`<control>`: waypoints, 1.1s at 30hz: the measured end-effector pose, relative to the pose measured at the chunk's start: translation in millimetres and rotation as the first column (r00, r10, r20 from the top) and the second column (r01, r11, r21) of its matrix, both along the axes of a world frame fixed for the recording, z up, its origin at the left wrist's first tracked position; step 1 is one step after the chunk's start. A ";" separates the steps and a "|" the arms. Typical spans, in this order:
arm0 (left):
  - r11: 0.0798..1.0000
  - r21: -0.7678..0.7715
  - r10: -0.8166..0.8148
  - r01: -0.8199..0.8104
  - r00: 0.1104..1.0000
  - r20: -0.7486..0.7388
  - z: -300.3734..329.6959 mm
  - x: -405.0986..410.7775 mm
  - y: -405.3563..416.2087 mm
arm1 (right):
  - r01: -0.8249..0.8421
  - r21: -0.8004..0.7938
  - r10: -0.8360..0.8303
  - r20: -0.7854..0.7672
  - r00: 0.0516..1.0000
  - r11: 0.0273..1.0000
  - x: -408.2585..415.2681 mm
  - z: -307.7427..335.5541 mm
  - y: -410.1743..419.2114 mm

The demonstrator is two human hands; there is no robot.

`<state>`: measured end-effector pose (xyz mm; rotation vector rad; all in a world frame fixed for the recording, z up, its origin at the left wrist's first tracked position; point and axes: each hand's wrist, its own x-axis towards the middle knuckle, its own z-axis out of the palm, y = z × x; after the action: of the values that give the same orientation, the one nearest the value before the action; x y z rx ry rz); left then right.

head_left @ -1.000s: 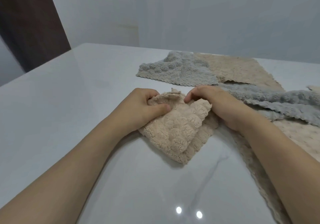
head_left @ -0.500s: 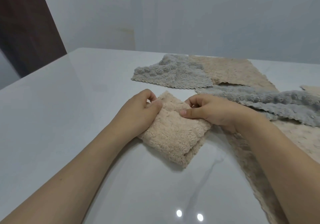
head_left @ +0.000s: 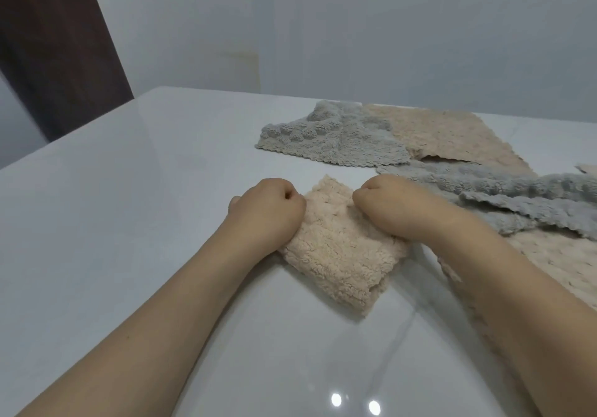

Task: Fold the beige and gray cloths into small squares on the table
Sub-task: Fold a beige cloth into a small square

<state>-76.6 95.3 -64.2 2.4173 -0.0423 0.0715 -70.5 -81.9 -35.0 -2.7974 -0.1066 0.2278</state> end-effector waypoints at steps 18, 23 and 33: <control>0.766 -0.633 -0.307 0.113 0.929 -0.205 17.0 -1.1 28.5 | -0.047 0.079 0.022 0.289 0.957 0.996 24.5 -27.5 -17.3; 0.863 -0.492 -0.214 0.115 0.965 -0.152 10.3 1.8 32.4 | -0.017 0.053 0.001 0.288 0.958 0.998 26.7 -28.3 -16.3; 0.970 0.048 -0.242 0.240 0.908 0.343 4.0 -34.1 1.3 | 0.089 0.389 -0.182 0.210 0.961 0.917 37.5 -22.2 -37.3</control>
<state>-110.7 96.6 -60.2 2.3567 -0.5028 0.3848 -33.0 -119.2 -57.2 -2.4208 -0.0090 -0.1566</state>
